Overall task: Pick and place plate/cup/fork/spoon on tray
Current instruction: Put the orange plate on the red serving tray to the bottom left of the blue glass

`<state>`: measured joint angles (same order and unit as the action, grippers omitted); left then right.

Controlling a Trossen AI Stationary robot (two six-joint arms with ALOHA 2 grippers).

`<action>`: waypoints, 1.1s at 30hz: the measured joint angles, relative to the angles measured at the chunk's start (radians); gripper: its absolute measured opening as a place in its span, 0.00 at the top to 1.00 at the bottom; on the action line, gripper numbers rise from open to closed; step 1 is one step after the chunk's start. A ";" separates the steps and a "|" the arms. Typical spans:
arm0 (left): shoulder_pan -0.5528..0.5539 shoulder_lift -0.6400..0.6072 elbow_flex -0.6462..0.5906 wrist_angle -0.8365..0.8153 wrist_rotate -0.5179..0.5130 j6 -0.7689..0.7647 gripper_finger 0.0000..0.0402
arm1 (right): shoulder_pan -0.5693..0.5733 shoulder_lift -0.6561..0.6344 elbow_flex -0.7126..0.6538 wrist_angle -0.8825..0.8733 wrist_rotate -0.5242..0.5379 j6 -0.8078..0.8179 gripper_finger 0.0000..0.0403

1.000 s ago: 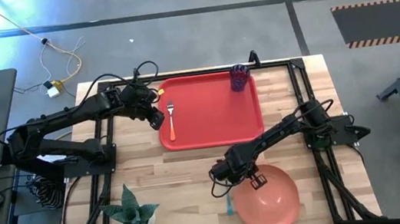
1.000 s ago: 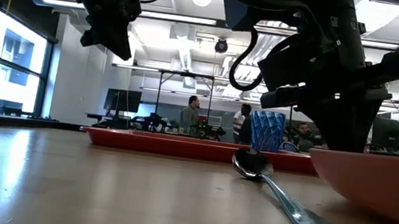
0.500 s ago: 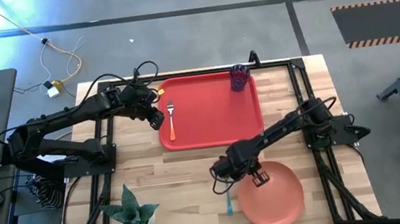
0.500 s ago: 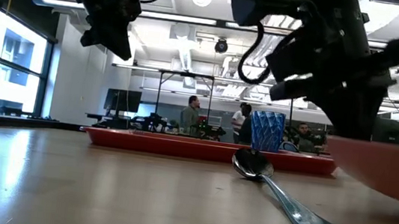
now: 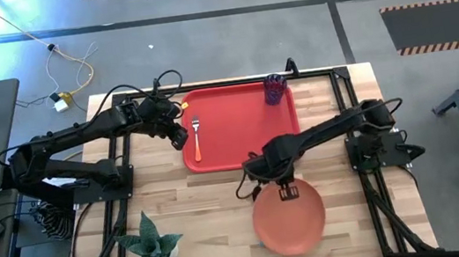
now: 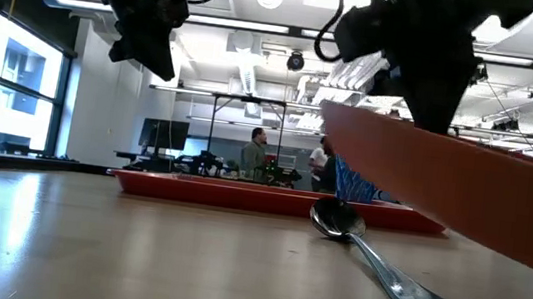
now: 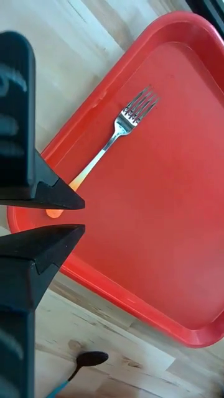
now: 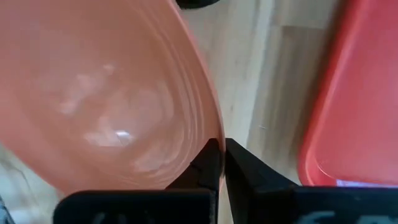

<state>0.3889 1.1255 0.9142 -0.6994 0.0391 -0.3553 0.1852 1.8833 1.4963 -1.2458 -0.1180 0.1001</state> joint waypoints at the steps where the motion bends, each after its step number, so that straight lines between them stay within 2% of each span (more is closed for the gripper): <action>1: 0.000 0.000 0.000 0.000 0.000 0.005 0.90 | -0.007 -0.012 0.000 0.001 -0.001 0.015 1.00; 15: 0.001 0.000 0.000 0.001 -0.002 0.121 0.90 | -0.136 -0.158 0.000 0.009 -0.010 0.245 1.00; 21: 0.002 0.000 0.000 0.003 -0.002 0.165 0.90 | -0.231 -0.164 0.000 0.042 -0.010 0.346 1.00; 27: 0.002 0.000 0.000 0.002 -0.002 0.238 0.90 | -0.321 -0.164 0.000 0.158 -0.004 0.456 1.00; 33: 0.002 0.000 0.000 0.002 -0.002 0.276 0.90 | -0.387 -0.164 0.000 0.190 0.067 0.598 1.00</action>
<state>0.3904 1.1255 0.9142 -0.6971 0.0368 -0.0790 -0.2022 1.7195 1.4963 -1.0562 -0.0508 0.6981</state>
